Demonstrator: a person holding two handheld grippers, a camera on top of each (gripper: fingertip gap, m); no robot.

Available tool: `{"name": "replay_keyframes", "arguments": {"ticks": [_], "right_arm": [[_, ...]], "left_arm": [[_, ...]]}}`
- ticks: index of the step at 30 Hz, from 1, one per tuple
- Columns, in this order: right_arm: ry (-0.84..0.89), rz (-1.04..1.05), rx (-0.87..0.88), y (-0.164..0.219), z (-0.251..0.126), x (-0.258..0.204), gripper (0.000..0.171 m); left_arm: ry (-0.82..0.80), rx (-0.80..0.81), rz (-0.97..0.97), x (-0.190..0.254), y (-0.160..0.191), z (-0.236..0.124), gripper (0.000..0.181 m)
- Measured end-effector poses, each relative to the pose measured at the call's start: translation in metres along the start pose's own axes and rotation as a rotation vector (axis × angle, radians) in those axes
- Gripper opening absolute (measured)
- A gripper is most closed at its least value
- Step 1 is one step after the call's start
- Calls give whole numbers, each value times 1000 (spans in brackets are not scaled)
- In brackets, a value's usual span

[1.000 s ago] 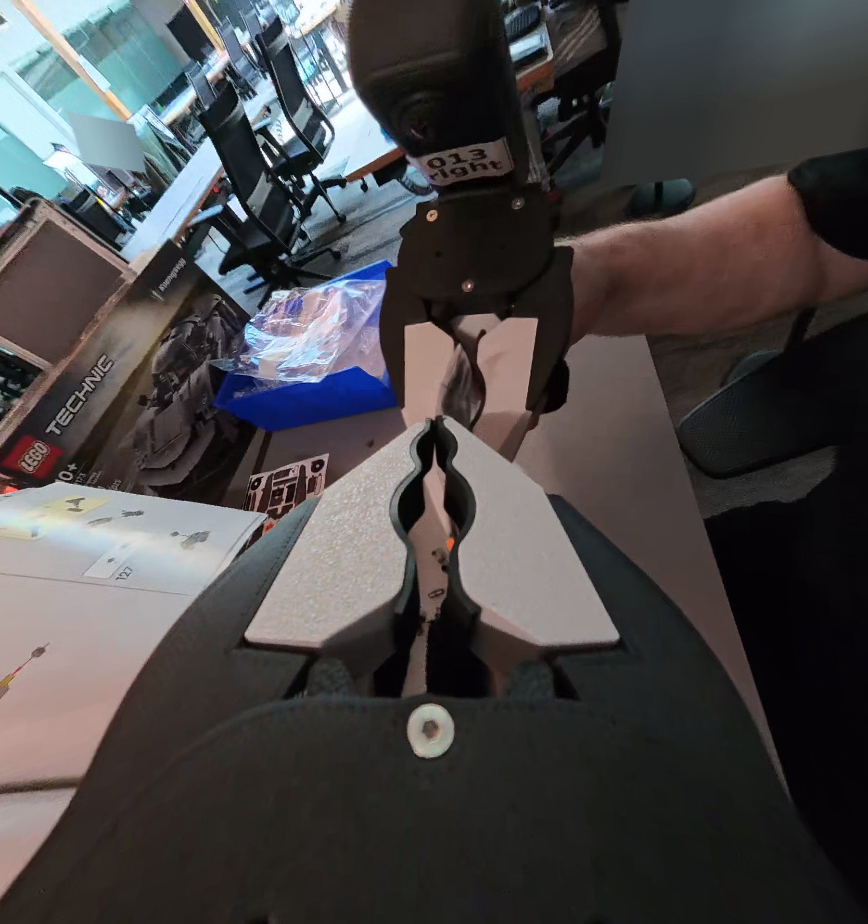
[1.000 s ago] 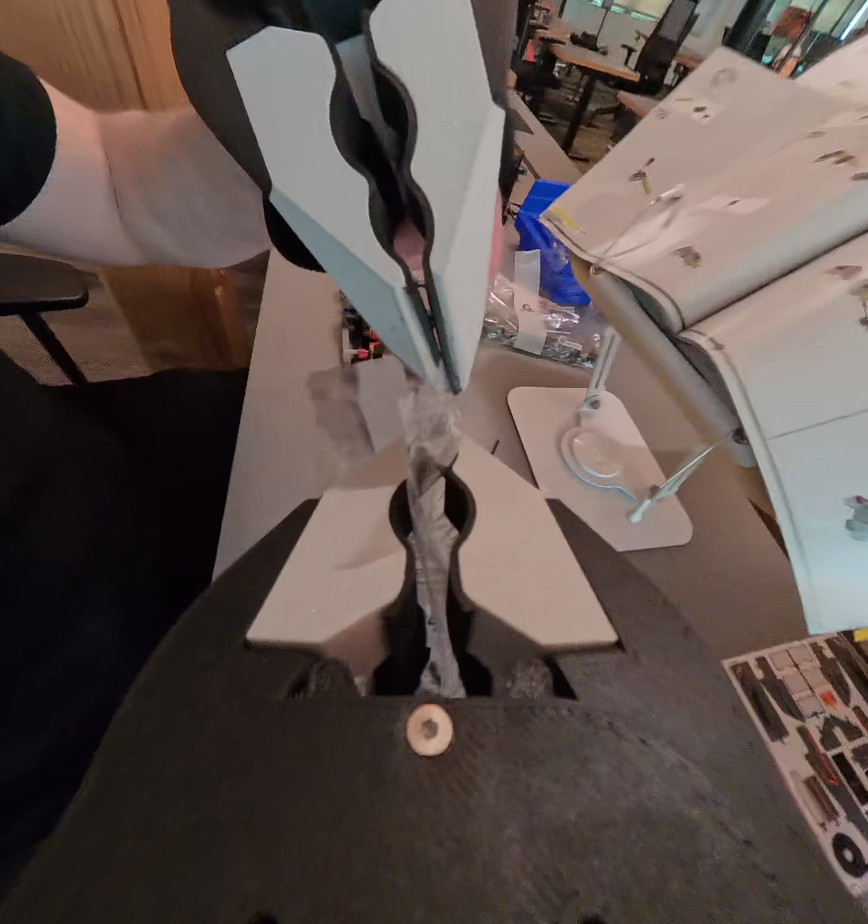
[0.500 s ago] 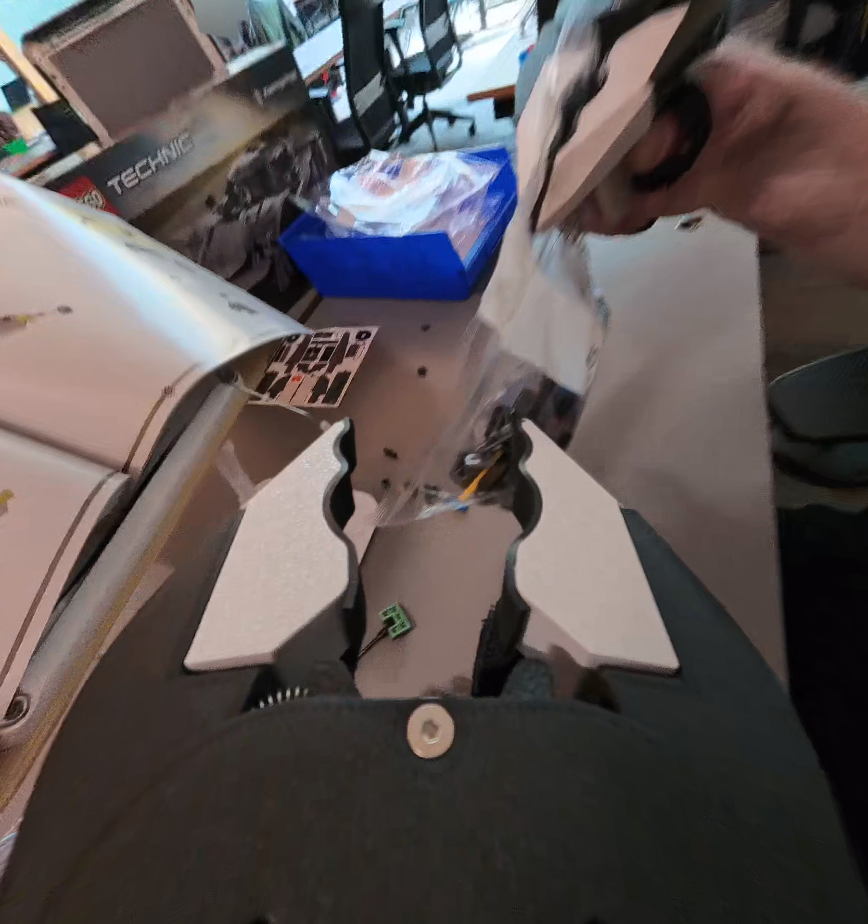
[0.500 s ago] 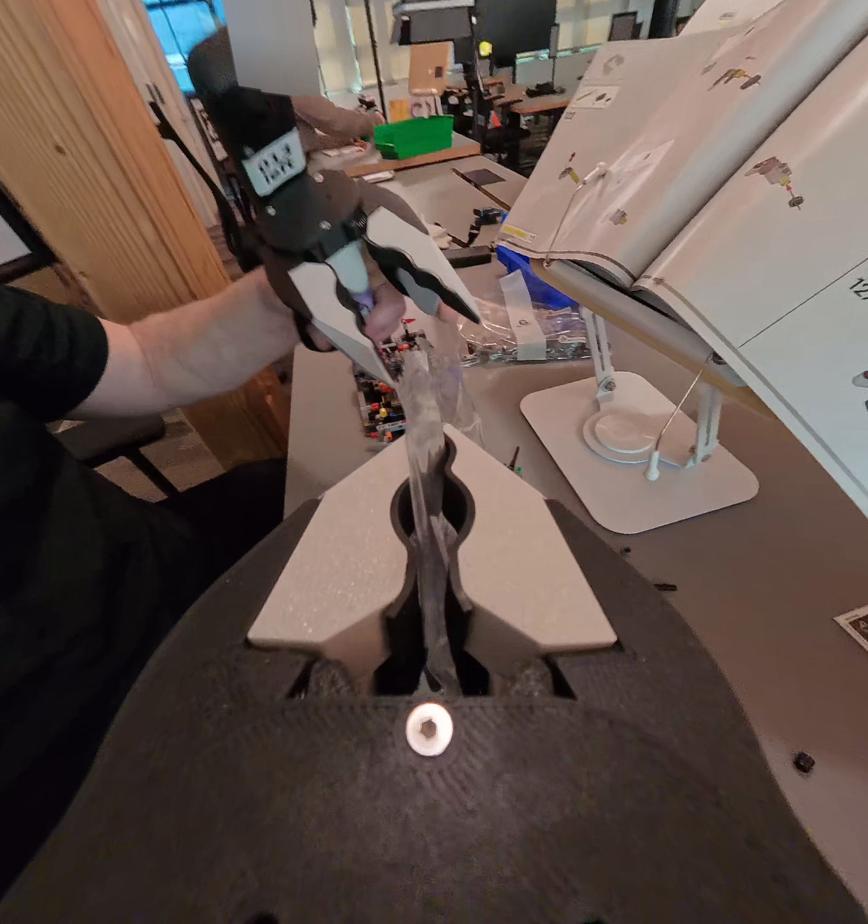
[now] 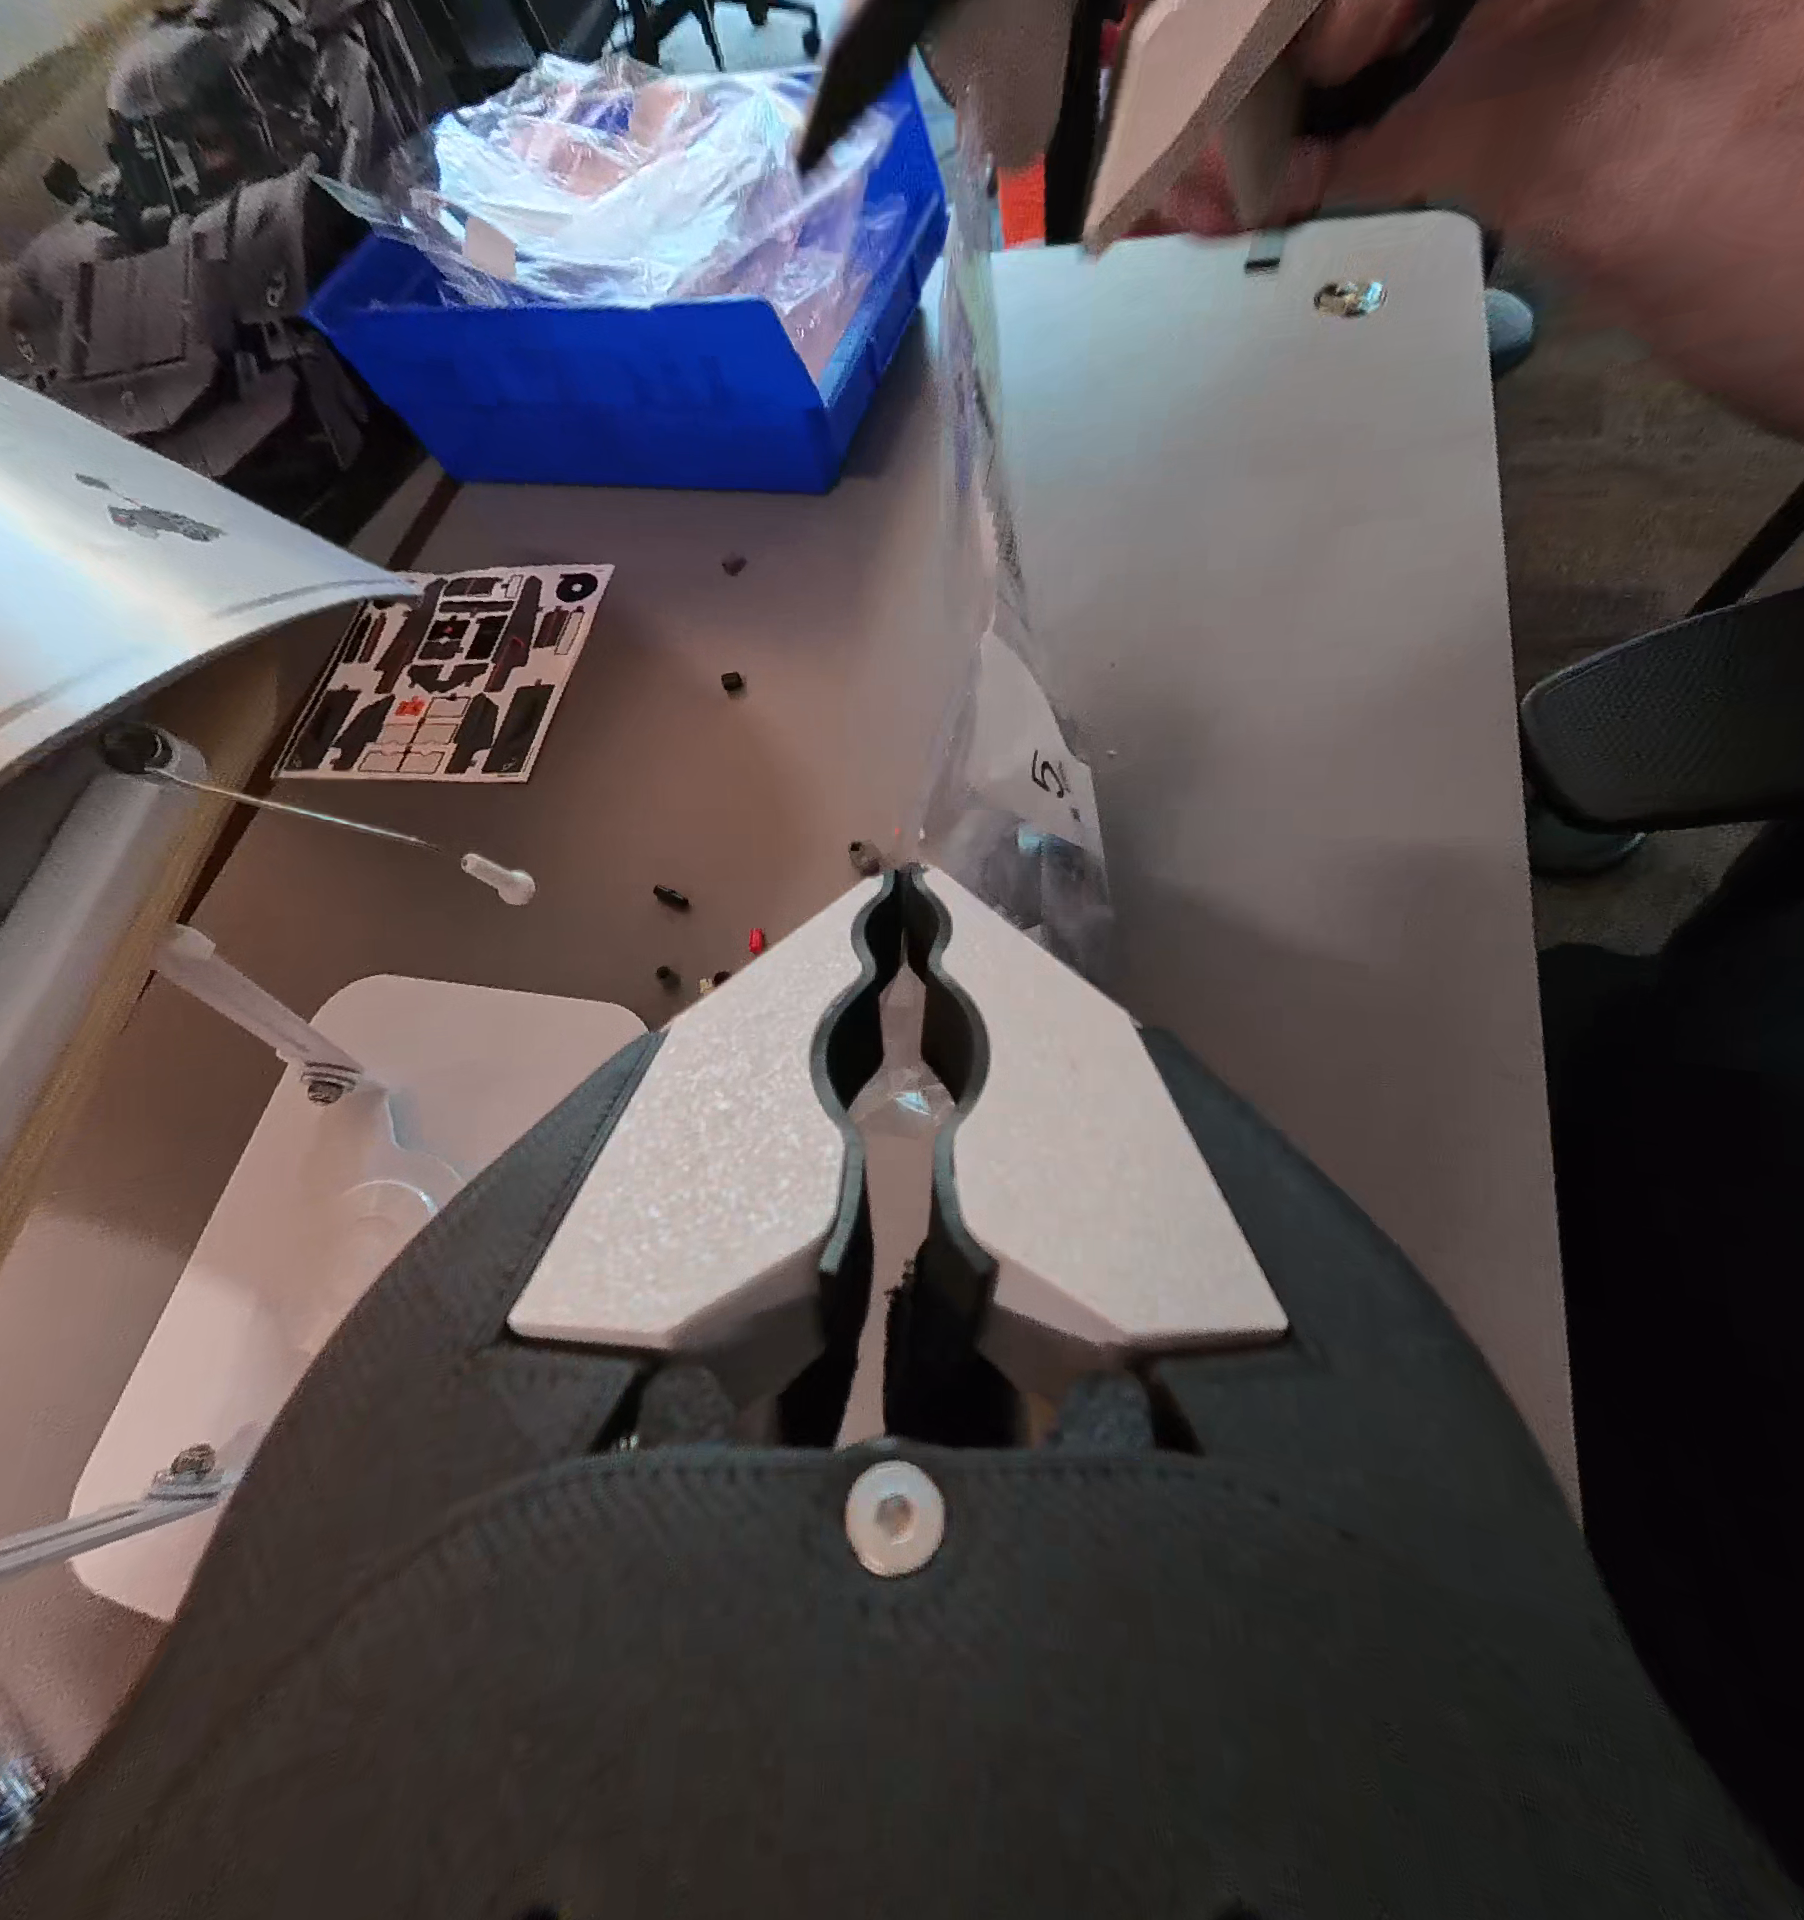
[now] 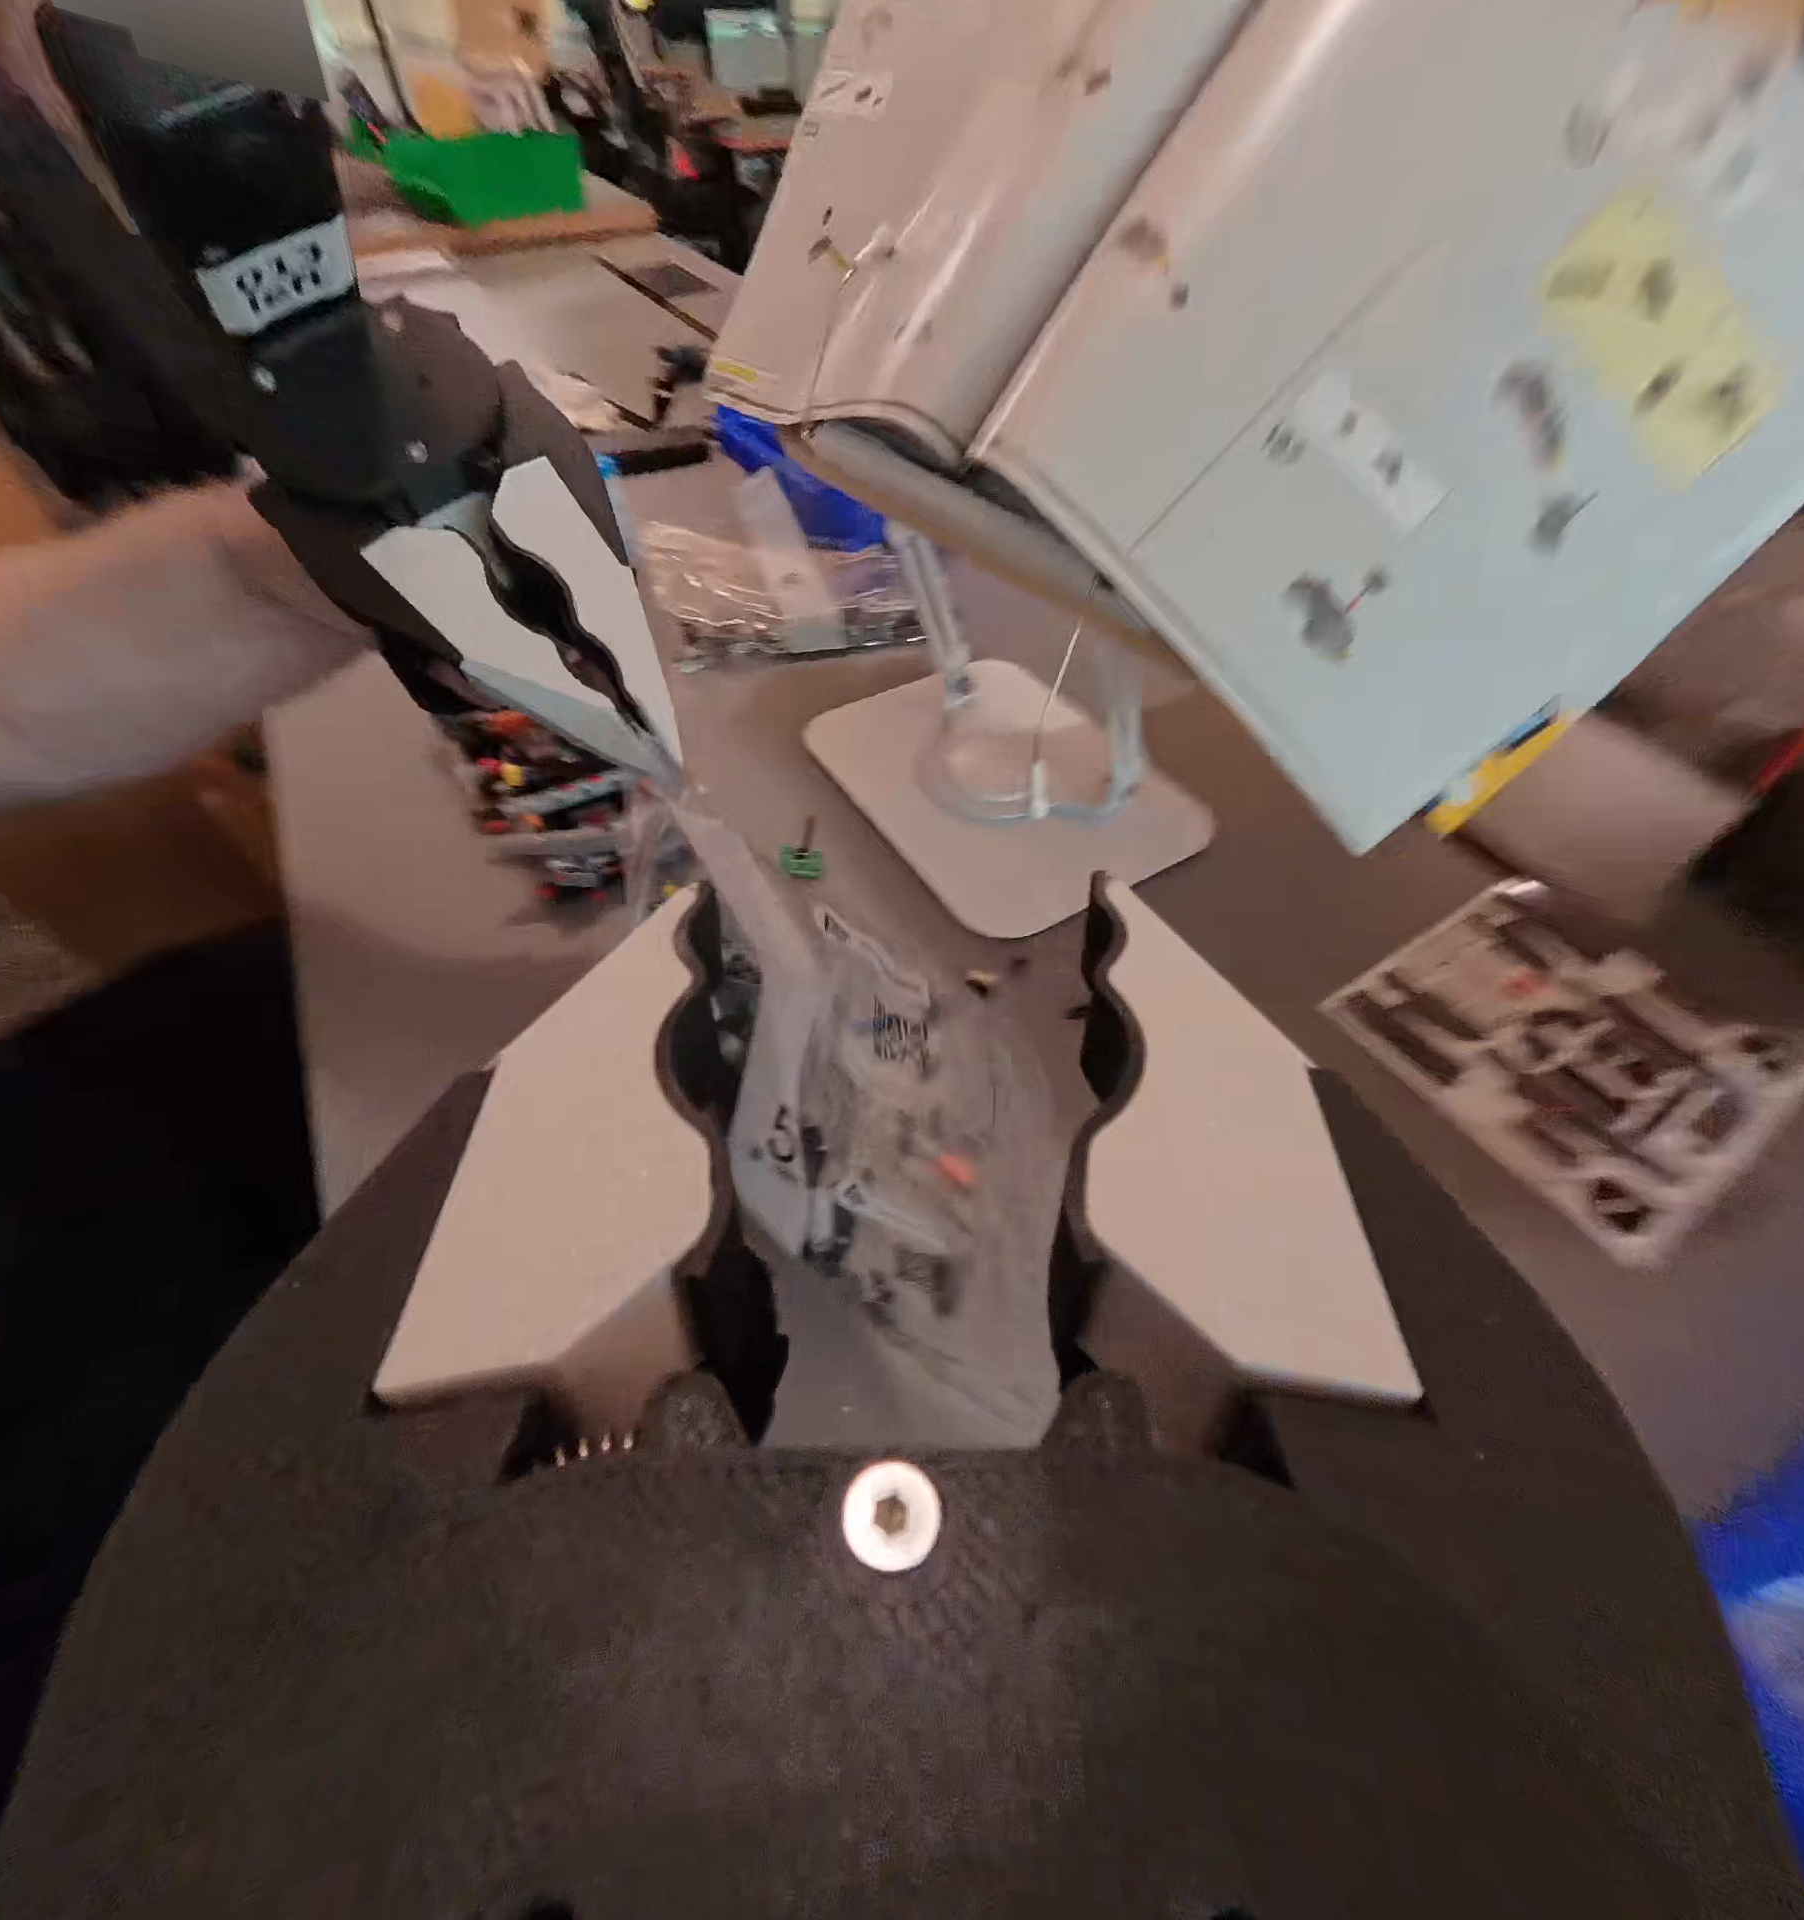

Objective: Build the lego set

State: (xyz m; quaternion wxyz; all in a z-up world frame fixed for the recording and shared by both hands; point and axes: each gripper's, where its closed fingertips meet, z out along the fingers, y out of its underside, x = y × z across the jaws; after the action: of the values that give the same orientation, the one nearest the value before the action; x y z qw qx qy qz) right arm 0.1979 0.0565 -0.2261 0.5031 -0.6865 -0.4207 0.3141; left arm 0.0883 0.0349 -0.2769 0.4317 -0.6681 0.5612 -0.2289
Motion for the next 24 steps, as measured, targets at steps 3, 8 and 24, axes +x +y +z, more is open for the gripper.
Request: {"name": "replay_keyframes", "arguments": {"ticks": [3,8,24], "right_arm": [[-25,-194,-24,-28,-1,-31,56],[-152,-389,-248,-7,56,-78,34],[-189,-284,-286,6,80,-57,0]], "left_arm": [[22,-18,19,1,-3,2,0],[49,-41,31,6,-9,9,0],[9,89,73,-2,-34,4,0]]}}
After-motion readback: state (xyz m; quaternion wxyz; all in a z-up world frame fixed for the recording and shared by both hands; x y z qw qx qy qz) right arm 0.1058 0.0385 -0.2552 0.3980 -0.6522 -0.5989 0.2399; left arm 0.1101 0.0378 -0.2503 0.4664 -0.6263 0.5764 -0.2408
